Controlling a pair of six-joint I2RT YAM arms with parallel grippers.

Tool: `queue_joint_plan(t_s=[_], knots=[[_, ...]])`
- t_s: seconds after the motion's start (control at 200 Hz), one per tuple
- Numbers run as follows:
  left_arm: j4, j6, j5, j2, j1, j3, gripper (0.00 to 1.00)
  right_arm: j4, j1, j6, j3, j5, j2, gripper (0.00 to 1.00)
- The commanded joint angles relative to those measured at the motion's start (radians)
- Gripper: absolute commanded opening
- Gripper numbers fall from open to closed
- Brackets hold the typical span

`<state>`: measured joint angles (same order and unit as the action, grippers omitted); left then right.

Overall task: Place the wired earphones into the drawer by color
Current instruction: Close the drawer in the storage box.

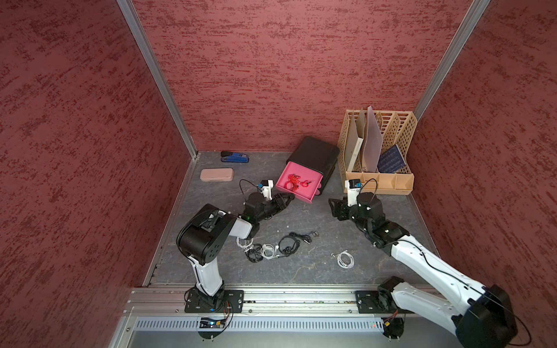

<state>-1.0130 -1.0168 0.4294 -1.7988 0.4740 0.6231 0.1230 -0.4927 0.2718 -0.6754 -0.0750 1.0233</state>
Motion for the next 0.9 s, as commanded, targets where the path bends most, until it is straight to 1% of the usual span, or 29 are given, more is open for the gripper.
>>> queue_joint_plan(t_s=[0.0, 0.18, 0.591, 0.897], knots=[[-0.055, -0.004, 0.007, -0.003, -0.003, 0.026, 0.39, -0.025, 0.004, -0.011, 0.006, -0.023, -0.003, 0.71], [-0.04, 0.0, 0.004, 0.03, -0.002, 0.027, 0.38, -0.023, 0.004, -0.01, 0.007, -0.028, -0.012, 0.71], [0.081, 0.05, -0.02, 0.114, 0.009, 0.069, 0.38, -0.023, 0.004, -0.008, 0.012, -0.037, -0.026, 0.71], [0.143, 0.072, -0.003, 0.091, 0.002, 0.135, 0.38, -0.022, 0.005, -0.007, 0.013, -0.038, -0.034, 0.71]])
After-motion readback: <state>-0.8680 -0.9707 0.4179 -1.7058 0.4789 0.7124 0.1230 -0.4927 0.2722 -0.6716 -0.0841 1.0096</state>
